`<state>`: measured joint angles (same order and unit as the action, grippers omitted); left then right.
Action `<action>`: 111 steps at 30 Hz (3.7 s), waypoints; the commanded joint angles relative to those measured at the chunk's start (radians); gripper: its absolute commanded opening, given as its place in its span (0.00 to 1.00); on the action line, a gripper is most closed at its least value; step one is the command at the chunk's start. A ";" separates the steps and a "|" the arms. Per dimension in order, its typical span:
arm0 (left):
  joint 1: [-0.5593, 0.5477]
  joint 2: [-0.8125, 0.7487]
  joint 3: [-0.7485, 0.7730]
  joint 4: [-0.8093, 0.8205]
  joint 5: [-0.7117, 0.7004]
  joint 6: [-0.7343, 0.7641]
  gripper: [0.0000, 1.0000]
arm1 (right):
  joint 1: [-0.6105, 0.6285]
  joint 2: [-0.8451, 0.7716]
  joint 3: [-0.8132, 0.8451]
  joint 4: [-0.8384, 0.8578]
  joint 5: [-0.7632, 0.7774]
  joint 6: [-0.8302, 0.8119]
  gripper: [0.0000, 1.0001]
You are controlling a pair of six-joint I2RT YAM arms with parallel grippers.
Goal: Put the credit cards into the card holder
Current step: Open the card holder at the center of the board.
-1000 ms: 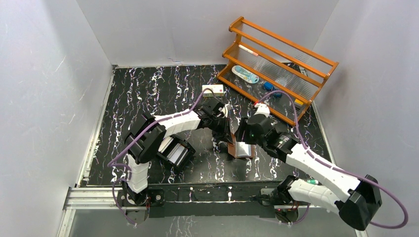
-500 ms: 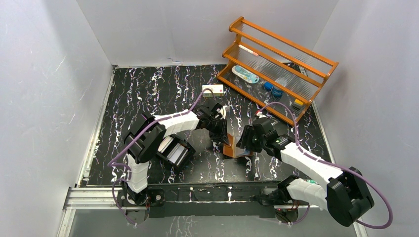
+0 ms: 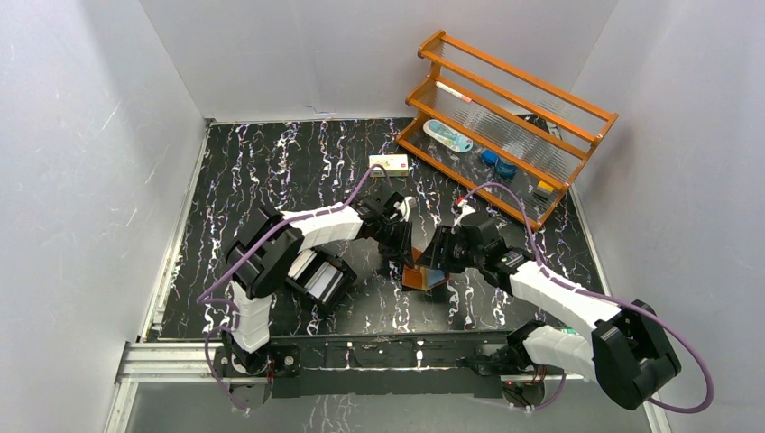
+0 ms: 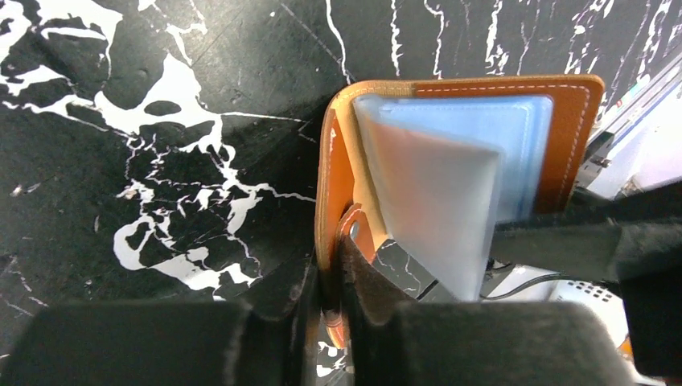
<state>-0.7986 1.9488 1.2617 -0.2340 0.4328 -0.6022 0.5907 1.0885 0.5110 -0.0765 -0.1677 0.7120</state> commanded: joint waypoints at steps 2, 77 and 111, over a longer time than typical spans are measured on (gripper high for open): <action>0.006 -0.069 -0.035 -0.037 -0.038 -0.018 0.16 | -0.002 0.033 -0.020 0.150 -0.079 -0.009 0.39; 0.039 -0.077 -0.110 0.007 -0.037 -0.009 0.08 | -0.035 0.310 -0.087 0.494 -0.184 0.135 0.21; 0.039 -0.070 -0.129 -0.018 -0.108 0.027 0.08 | -0.072 0.028 -0.039 0.155 -0.062 -0.028 0.55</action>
<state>-0.7612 1.9015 1.1545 -0.2058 0.3710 -0.6018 0.5228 1.1721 0.4431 0.0666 -0.2203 0.7059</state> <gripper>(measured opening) 0.086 0.559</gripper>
